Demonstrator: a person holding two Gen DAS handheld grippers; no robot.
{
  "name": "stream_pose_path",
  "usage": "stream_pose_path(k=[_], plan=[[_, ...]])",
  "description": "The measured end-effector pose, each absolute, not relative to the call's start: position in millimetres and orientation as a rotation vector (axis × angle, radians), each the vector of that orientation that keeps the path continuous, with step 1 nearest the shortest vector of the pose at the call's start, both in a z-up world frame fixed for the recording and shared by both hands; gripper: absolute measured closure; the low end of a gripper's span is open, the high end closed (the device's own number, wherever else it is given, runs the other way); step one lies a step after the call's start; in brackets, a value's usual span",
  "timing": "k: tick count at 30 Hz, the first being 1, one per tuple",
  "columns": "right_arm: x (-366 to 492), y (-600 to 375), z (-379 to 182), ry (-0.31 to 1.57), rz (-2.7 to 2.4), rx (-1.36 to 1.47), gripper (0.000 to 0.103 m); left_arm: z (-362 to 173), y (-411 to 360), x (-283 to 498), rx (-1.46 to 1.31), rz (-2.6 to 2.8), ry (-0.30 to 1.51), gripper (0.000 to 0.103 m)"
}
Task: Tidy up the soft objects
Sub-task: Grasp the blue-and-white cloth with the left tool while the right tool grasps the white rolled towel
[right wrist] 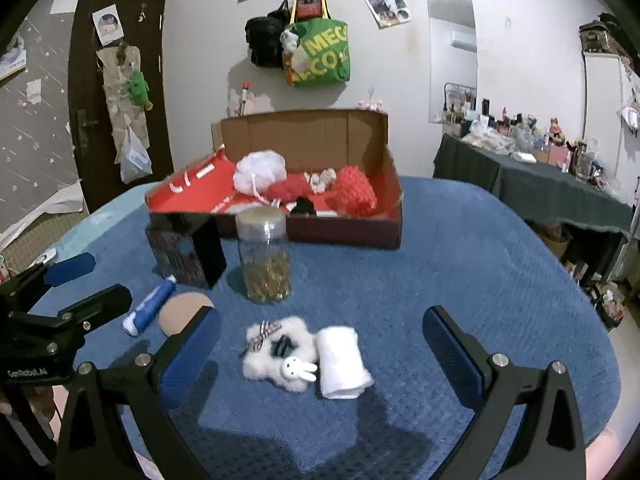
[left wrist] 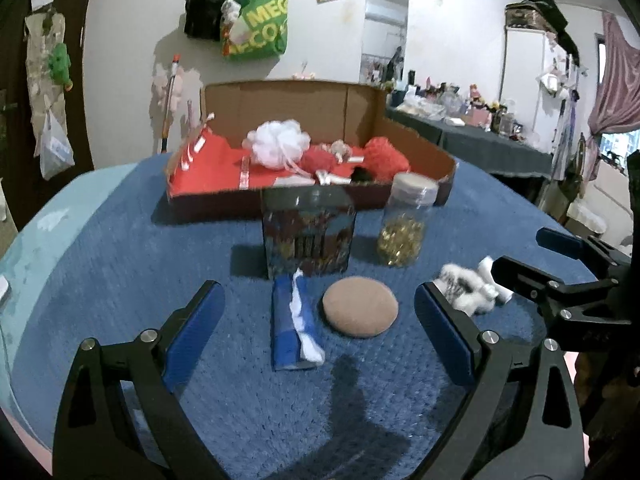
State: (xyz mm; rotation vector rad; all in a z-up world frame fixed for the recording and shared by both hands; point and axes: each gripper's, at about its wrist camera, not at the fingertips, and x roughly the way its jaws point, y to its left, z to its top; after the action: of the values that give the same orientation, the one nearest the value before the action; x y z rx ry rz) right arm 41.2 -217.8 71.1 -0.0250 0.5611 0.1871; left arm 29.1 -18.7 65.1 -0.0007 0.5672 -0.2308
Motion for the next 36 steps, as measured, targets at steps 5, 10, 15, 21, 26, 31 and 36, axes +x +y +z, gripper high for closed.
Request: stream_pose_path(k=[5,10,15,21,26,31,36], plan=[[47.3,-217.3,55.5,0.596,0.183,-0.027,0.0,53.3,-15.5,36.0,-0.01,-0.213,0.604,0.006],[53.3,-222.1,49.8,0.617,0.175,-0.016,0.0,49.3,-11.3,44.1,-0.008,-0.196,0.626,0.006],[56.3,-233.3,45.7,0.629,0.161,0.002,0.0,44.8,-6.0,51.5,-0.003,-0.186,0.657,0.006],[60.0,-246.9,40.5,0.652,0.163,0.037,0.01,38.2,-0.1,60.5,-0.011,-0.188,0.699,0.01],[66.4,-256.7,31.2,0.688,0.19,0.089,0.029,27.6,1.2,69.2,-0.028,-0.252,0.75,0.047],[66.9,-260.5,26.3,0.702,0.205,0.097,0.084,23.8,0.4,69.3,-0.033,-0.28,0.752,0.076],[60.1,-258.6,35.2,0.664,0.209,0.093,0.085,28.6,-0.7,64.8,-0.034,-0.289,0.739,0.077]])
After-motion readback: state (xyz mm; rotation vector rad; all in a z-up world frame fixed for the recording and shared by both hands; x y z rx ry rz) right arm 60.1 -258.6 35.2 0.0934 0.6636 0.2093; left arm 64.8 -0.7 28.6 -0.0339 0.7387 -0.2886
